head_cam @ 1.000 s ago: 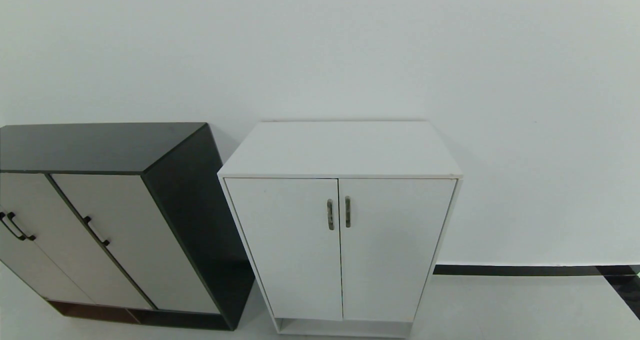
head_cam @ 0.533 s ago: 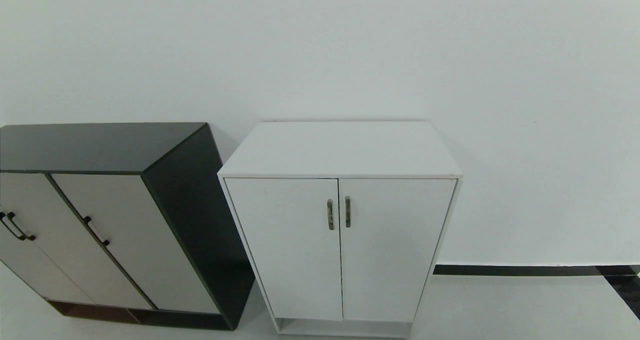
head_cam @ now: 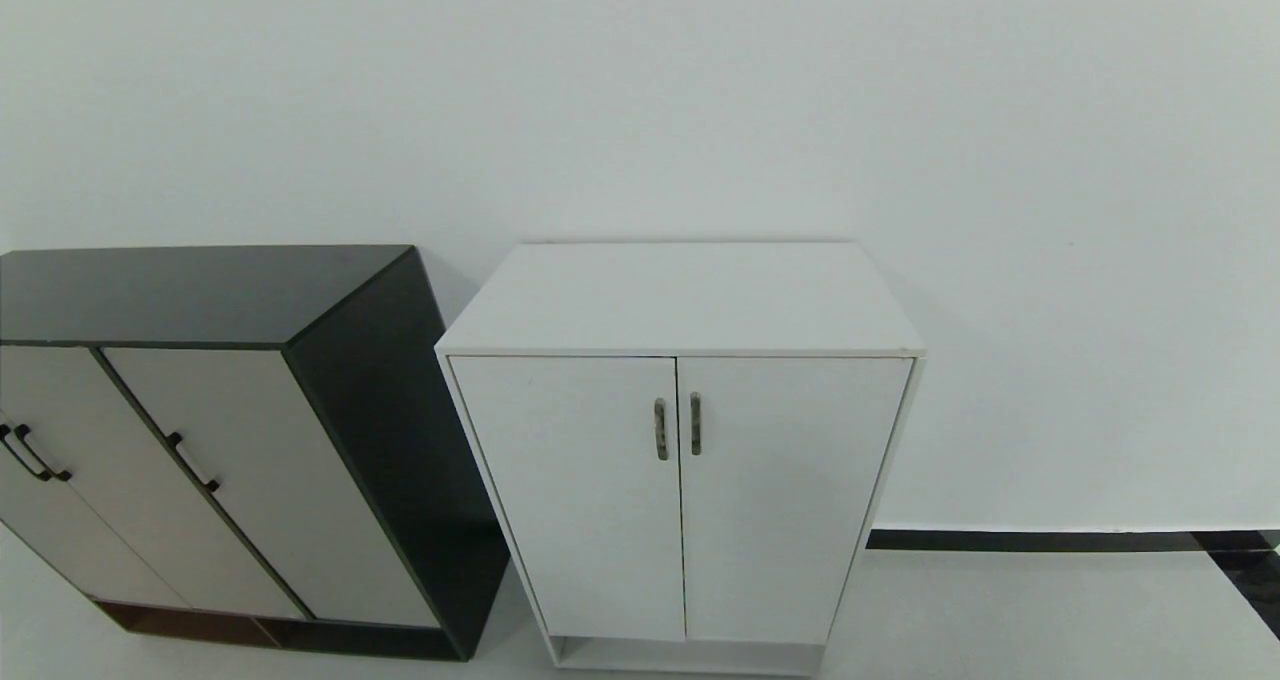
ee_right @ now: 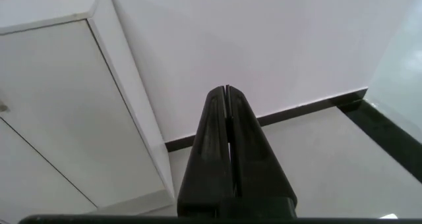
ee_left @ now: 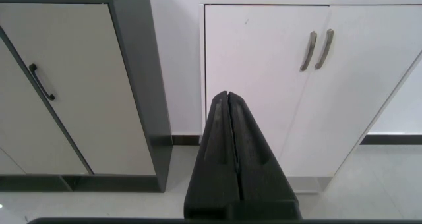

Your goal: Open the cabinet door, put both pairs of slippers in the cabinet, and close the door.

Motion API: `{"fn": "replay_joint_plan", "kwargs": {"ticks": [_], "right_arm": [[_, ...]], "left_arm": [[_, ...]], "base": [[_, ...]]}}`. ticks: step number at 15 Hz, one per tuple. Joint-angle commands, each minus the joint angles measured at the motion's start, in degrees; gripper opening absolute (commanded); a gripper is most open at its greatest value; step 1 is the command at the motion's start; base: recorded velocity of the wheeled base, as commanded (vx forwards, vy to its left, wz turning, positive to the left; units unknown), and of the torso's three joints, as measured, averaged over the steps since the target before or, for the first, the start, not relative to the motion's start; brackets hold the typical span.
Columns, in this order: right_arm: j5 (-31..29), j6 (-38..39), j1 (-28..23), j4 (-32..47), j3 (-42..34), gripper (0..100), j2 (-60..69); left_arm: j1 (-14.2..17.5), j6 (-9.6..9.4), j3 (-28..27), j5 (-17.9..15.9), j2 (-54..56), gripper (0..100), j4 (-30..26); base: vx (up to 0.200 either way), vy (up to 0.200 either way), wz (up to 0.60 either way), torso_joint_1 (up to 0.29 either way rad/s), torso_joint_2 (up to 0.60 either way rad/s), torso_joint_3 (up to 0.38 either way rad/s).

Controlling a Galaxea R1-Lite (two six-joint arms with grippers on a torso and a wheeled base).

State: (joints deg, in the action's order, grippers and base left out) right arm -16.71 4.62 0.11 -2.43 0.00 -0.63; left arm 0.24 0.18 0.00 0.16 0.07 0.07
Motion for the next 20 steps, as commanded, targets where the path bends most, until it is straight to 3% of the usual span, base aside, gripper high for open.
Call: {"fn": "replay_joint_plan", "kwargs": {"ticks": [1,4,7,20], "right_arm": [[1.7,1.4,-0.1,0.0,0.0,0,0.6],[10.5,1.1,-0.1,0.1,0.0,0,0.6],[15.4,-3.0,-0.1,2.7,0.0,0,0.6],[16.5,-4.0,-0.1,2.3,0.0,0,0.6]], "left_arm": [[0.0,0.08,0.0,0.0,-0.1,0,0.0],[0.0,-0.01,0.0,0.0,-0.1,0,0.0],[0.0,-0.01,0.0,0.0,-0.1,0,0.0],[0.0,-0.09,0.0,0.1,-0.1,0,0.0]], "base": [[0.0,0.0,0.0,0.0,0.0,0.0],[0.0,0.0,0.0,0.0,0.0,0.0],[0.0,0.0,0.0,0.0,0.0,0.0],[0.0,0.0,0.0,0.0,0.0,0.0]]}}
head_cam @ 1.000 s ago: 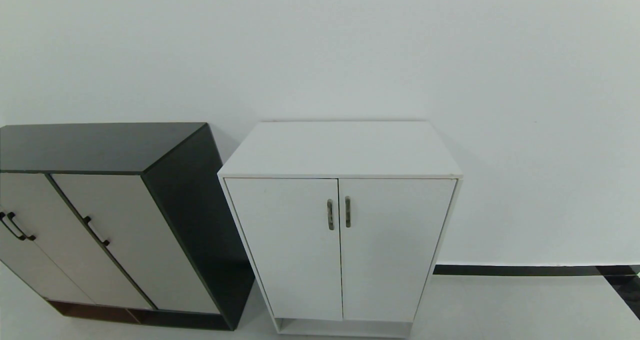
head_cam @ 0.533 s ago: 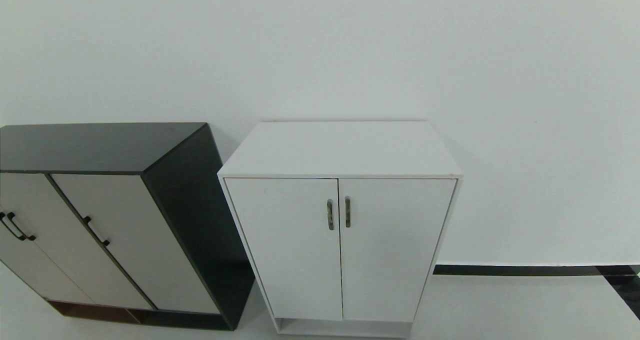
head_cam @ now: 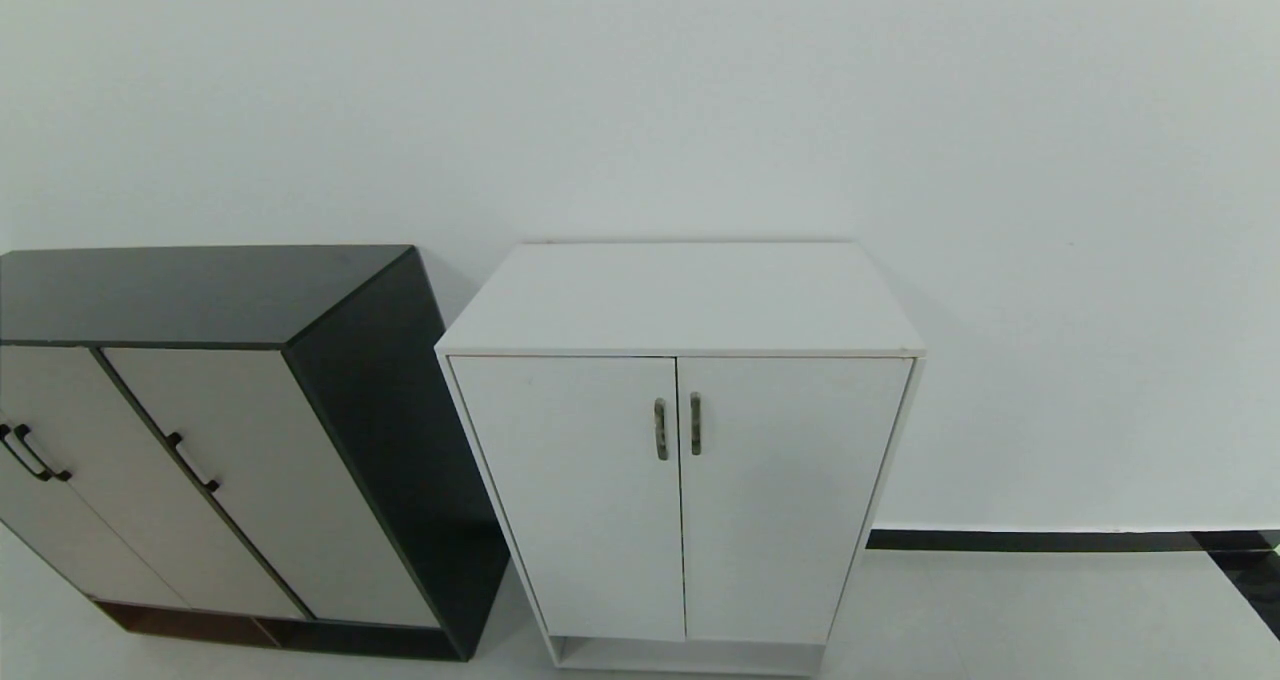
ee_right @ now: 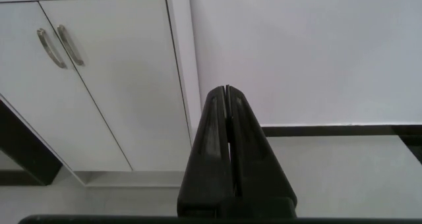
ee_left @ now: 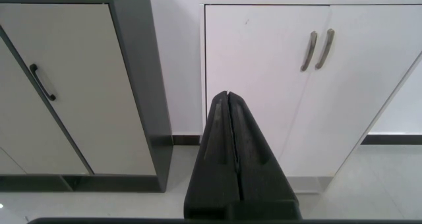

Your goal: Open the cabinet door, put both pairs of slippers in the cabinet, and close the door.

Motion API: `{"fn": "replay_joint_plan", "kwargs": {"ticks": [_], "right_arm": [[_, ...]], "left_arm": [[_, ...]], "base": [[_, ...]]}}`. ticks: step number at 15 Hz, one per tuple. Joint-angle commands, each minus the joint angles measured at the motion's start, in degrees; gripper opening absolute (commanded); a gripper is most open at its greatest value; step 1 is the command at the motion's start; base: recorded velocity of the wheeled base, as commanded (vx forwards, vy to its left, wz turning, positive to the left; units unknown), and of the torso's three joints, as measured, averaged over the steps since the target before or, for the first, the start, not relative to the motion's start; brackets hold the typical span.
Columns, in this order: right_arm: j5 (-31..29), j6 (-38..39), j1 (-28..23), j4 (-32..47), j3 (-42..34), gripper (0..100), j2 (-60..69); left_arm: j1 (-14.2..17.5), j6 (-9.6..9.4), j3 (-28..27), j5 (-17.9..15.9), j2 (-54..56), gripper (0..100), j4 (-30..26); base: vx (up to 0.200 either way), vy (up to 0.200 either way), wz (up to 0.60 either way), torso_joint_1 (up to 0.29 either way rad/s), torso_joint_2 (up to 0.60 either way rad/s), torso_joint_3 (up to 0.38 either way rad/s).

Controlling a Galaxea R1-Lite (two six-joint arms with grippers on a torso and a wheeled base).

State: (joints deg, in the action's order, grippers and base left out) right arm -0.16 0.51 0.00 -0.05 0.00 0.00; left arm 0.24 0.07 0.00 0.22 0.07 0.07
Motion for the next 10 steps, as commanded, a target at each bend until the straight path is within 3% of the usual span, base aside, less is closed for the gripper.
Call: {"fn": "replay_joint_plan", "kwargs": {"ticks": [1,10], "right_arm": [[0.0,0.0,0.0,0.0,0.0,0,0.0],[0.0,0.0,0.0,0.0,0.0,0,0.0]], "left_arm": [[0.0,0.01,0.0,0.0,-0.1,0,0.0],[0.0,0.01,0.0,0.0,-0.1,0,0.0]], "base": [[0.0,0.0,0.0,0.0,0.0,0.0],[0.0,0.0,0.0,0.0,0.0,0.0]]}}
